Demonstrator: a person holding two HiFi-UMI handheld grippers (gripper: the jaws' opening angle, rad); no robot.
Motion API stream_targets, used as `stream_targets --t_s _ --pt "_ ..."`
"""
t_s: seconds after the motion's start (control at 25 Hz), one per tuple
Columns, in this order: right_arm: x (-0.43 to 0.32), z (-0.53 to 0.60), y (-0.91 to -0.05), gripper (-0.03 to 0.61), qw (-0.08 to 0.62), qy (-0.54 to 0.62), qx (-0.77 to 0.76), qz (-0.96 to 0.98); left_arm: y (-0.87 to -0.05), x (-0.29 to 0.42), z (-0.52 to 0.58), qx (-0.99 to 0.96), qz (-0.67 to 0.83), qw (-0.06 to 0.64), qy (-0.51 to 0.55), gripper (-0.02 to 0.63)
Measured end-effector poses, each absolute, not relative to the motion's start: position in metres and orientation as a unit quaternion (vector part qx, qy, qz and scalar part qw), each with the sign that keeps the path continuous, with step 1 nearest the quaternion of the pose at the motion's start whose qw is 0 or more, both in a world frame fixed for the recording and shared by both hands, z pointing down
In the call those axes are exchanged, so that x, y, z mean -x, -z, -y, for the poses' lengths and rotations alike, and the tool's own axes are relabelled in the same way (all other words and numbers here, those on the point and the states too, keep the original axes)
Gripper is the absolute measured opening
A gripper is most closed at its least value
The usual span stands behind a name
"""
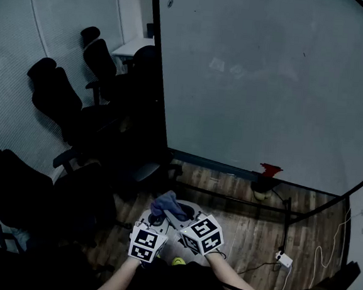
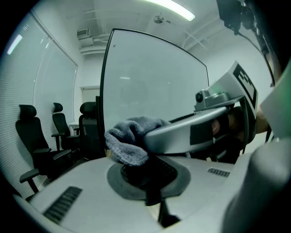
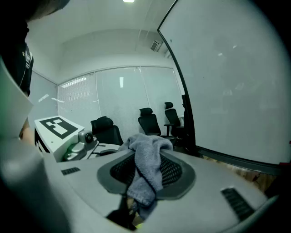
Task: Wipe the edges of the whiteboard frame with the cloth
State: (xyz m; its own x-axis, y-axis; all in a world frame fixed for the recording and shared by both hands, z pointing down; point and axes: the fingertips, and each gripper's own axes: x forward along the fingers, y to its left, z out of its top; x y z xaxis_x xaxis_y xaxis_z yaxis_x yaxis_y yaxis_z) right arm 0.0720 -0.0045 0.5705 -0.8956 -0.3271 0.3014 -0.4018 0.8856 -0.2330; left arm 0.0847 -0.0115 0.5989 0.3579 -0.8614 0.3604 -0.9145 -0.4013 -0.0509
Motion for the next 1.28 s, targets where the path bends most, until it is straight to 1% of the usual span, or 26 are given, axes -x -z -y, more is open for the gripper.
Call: stream_targets --t_s 0.36,1.0,1.28 --pt "-0.075 0.007 -0.574 0.106 0.11 -0.147 -0.19 0.964 -0.603 -0.088 0.008 -0.817 0.544 0.085 -0.171 0.015" --pt "-0.062 0.005 -0.591 0.106 0.106 -0.181 -0.17 0.963 -0.618 -0.074 0.005 -0.801 0.557 0.101 -0.195 0.015" --pt "-0.046 0.033 -0.607 0.106 0.126 -0.192 -0.195 0.954 -0.634 -0.058 0.032 -0.819 0.525 0.113 -0.203 0.015"
